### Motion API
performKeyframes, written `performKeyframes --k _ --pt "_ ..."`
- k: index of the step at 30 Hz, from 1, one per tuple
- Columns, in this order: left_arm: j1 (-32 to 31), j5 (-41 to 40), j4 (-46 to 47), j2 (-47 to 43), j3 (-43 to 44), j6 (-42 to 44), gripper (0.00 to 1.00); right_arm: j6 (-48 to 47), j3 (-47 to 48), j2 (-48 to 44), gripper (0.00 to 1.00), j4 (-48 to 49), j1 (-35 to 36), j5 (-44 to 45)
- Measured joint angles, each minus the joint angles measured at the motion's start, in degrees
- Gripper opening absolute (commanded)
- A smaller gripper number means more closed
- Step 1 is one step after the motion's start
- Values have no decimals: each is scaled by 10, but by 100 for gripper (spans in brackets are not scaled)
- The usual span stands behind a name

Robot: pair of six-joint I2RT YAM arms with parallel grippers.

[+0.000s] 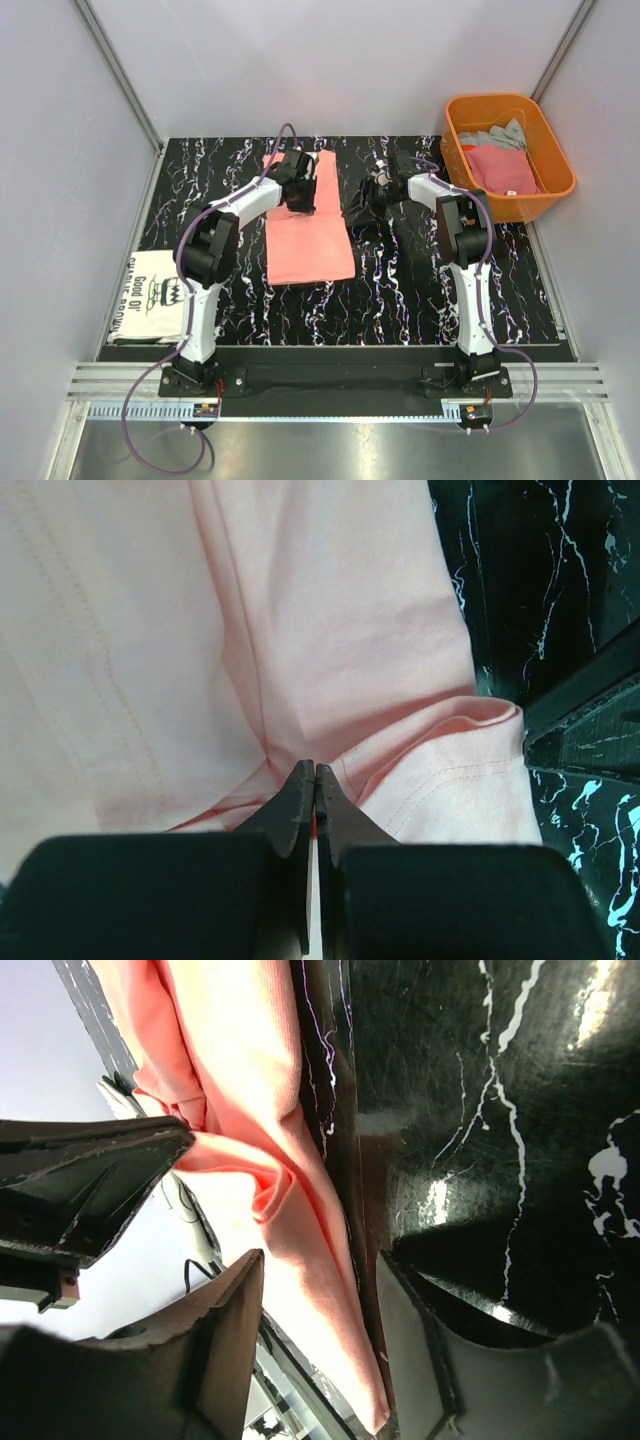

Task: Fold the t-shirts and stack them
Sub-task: Fold the tshirt

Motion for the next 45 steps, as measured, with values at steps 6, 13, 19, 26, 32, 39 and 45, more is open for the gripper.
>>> performKeyframes --k 6,13,19,26,32,39,45 --pt "0 -15 -14 -12 -4 0 0 0 1 0 50 0 0 0" --pt "0 -16 -28 -3 9 0 0 1 8 0 57 0 0 0" --pt "1 -16 -39 20 24 1 0 1 33 0 57 0 5 -3" --pt "4 -16 -42 22 30 1 0 4 57 10 52 0 22 -3" --pt "5 -15 -43 22 35 1 0 9 66 29 45 0 28 -1" --pt "5 -11 -43 25 44 1 0 15 66 35 7 0 29 6" --pt "7 -10 -43 38 46 1 0 21 67 38 0 -3 29 42"
